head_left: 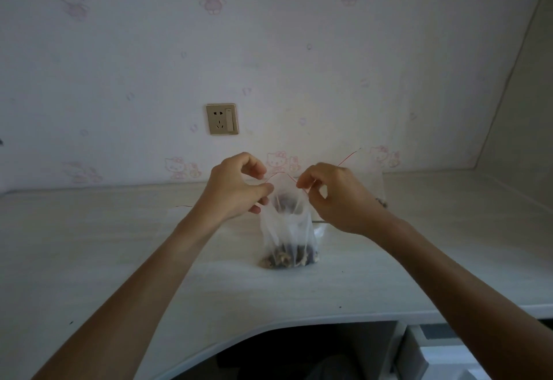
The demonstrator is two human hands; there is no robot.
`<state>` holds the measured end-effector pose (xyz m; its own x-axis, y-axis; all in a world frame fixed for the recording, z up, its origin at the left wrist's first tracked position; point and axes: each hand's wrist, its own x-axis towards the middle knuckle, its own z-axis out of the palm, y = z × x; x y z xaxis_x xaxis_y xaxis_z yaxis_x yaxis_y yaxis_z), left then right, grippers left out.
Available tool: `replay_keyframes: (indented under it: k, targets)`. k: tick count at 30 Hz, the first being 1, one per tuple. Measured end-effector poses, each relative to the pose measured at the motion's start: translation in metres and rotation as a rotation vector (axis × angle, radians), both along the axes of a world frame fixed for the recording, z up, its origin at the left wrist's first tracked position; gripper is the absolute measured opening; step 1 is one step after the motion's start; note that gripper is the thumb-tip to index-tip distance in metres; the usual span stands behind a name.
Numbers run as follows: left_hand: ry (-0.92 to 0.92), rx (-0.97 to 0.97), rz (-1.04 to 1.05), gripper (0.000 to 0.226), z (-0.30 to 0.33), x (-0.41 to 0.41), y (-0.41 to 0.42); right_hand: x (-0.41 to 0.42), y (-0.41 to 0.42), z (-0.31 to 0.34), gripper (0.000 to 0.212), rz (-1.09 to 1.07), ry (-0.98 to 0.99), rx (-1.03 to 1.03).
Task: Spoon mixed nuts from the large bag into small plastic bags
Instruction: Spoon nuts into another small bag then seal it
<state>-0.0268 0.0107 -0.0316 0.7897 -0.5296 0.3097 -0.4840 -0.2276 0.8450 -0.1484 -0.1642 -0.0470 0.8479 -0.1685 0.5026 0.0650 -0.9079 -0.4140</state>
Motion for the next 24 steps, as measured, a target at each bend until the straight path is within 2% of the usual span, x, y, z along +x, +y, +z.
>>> replay_keyframes:
  k: [2,5,8,11,13,16,20,24]
  targets:
    - [0.037,-0.010,-0.046,0.012,-0.001,0.002,0.007,-0.007,-0.003,0.002,0.038,0.065,-0.002,-0.134]
    - [-0.042,0.008,-0.150,0.034,-0.007,0.005,0.018,-0.014,-0.005,0.000,0.046,0.178,-0.001,-0.342]
    - [-0.350,0.084,-0.301,0.047,-0.018,0.005,0.027,-0.014,-0.009,-0.011,0.055,0.236,0.064,-0.553]
    - [-0.729,0.327,-0.350,0.046,-0.027,0.008,0.029,-0.003,-0.012,-0.023,0.057,0.243,0.108,-0.675]
    - [-0.914,0.436,-0.309,0.045,-0.029,0.011,0.026,0.004,-0.015,-0.026,0.055,0.213,0.085,-0.701]
    - [-1.042,0.424,-0.274,0.034,-0.030,0.015,0.019,0.010,-0.020,-0.027,0.052,0.162,0.092,-0.703]
    - [-1.029,0.341,-0.259,0.019,-0.027,0.021,0.018,0.012,-0.023,-0.024,0.040,0.157,0.082,-0.604]
    - [-1.032,0.402,-0.278,0.011,-0.018,0.030,0.023,0.009,-0.030,-0.013,0.025,0.144,0.112,-0.523]
